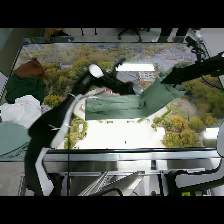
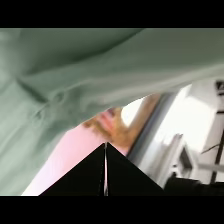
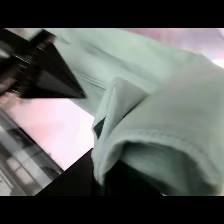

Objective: Fold the shirts.

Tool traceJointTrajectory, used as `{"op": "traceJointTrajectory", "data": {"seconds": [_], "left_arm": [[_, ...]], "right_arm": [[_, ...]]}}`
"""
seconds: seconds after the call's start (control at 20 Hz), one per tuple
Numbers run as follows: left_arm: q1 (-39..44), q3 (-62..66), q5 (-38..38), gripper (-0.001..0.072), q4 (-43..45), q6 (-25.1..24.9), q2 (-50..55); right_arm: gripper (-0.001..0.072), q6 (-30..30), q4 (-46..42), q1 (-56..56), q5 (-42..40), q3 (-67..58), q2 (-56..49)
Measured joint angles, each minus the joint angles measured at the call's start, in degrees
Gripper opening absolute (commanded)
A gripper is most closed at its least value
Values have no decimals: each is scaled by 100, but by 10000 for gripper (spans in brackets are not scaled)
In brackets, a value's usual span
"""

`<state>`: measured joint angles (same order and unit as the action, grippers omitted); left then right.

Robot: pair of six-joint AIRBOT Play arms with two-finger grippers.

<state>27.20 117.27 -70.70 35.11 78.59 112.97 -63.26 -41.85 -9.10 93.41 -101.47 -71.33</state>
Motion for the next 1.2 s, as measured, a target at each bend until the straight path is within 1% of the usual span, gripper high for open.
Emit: {"op": "traceJointTrajectory", "data": {"seconds": [0.15, 0.25, 0.3, 0.35, 0.4, 0.45, 0.5, 0.55, 0.6, 0.65, 0.75, 0.8, 0.95, 1.0, 1.05, 1.2], "left_arm": [[-811, 4, -553, 13, -212, -271, -1246], [-1340, 7, -745, 12, -289, -372, -2002], [-1587, 4, -844, 12, -308, -415, -2334], [-1818, -28, -960, 13, -328, -461, -2653], [-2033, -101, -1058, 13, -337, -525, -2955], [-2212, -212, -1102, 13, -367, -586, -3217], [-2371, -372, -1134, 13, -365, -658, -3460], [-2505, -581, -1167, 13, -365, -737, -3683], [-2621, -835, -1165, 13, -365, -822, -3897], [-2721, -1086, -1134, 12, -365, -896, -4083], [-2894, -1624, -1040, 13, -356, -1040, -4400], [-2975, -1871, -992, 12, -358, -1106, -4529], [-3178, -2520, -872, 13, -358, -1213, -4809], [-3230, -2682, -852, 13, -361, -1237, -4883], [-3268, -2809, -833, 13, -369, -1261, -4951], [-3320, -3010, -809, 13, -374, -1283, -5119]], "right_arm": [[24, -46, 339, 1008, -702, -4, -138], [25, -87, 439, 1808, -1250, -4, -409], [45, -116, 474, 2264, -1558, -4, -627], [182, -127, 496, 2682, -1860, -4, -866], [346, -120, 533, 3132, -2284, -4, -1147], [386, -26, 595, 3532, -2736, -4, -1423], [392, 140, 708, 3908, -3176, -2, -1687], [434, 361, 866, 4238, -3591, -2, -1917], [493, 564, 966, 4465, -3875, -4, -2068], [493, 684, 994, 4579, -4061, -7, -2155], [494, 643, 866, 4522, -4061, -7, -2159], [508, 514, 732, 4352, -3947, -7, -2094], [516, 46, 328, 3491, -3432, -11, -1834], [629, -116, 184, 3112, -3189, -13, -1762], [700, -243, 59, 2750, -2957, -9, -1714], [700, -590, -295, 1729, -2345, 155, -1681]]}}
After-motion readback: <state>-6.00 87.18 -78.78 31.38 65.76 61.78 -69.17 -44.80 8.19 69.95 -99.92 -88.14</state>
